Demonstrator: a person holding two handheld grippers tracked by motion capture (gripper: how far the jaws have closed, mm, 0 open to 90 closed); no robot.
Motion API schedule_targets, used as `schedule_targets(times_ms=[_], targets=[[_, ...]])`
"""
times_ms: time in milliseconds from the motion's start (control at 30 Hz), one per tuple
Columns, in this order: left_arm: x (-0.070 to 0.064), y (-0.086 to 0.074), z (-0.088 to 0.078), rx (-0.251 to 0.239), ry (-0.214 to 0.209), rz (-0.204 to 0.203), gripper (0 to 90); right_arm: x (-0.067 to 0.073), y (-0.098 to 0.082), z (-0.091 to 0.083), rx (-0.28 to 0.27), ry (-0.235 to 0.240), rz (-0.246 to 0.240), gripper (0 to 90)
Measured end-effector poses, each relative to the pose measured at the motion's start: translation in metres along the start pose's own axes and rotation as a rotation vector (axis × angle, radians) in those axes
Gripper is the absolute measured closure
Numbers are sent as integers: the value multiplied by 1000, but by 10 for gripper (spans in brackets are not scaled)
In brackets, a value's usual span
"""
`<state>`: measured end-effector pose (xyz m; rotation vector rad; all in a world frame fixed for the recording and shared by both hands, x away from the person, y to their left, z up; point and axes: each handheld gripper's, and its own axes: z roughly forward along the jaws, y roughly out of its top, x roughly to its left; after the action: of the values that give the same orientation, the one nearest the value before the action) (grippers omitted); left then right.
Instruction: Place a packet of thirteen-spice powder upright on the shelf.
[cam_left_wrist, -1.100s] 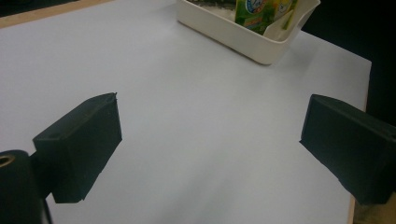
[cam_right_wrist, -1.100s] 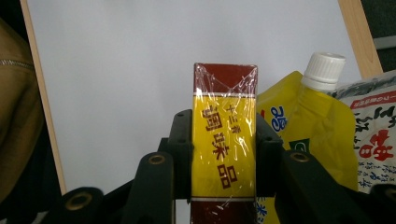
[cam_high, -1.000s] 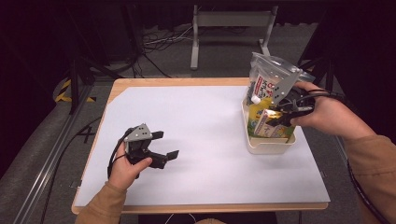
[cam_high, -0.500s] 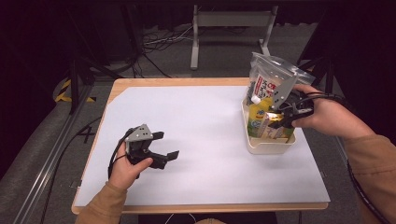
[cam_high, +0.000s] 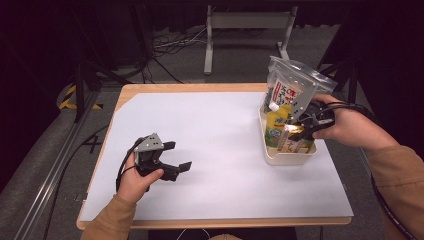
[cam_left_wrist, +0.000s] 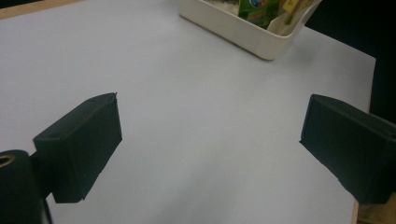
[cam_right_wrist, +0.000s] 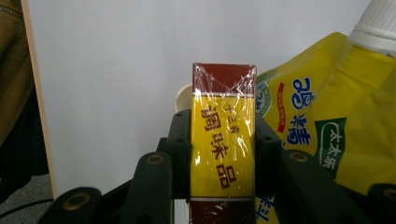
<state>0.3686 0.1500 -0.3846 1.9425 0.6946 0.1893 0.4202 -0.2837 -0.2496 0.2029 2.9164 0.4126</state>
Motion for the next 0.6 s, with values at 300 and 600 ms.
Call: schedule_targets(times_ms=[300,600], targets=[[1,-1,1,8,-5,-6,58,0,-3,6,10,29,8,679],[1,-1,1,9,-4,-7,59,1,-5,9,17,48,4,678]])
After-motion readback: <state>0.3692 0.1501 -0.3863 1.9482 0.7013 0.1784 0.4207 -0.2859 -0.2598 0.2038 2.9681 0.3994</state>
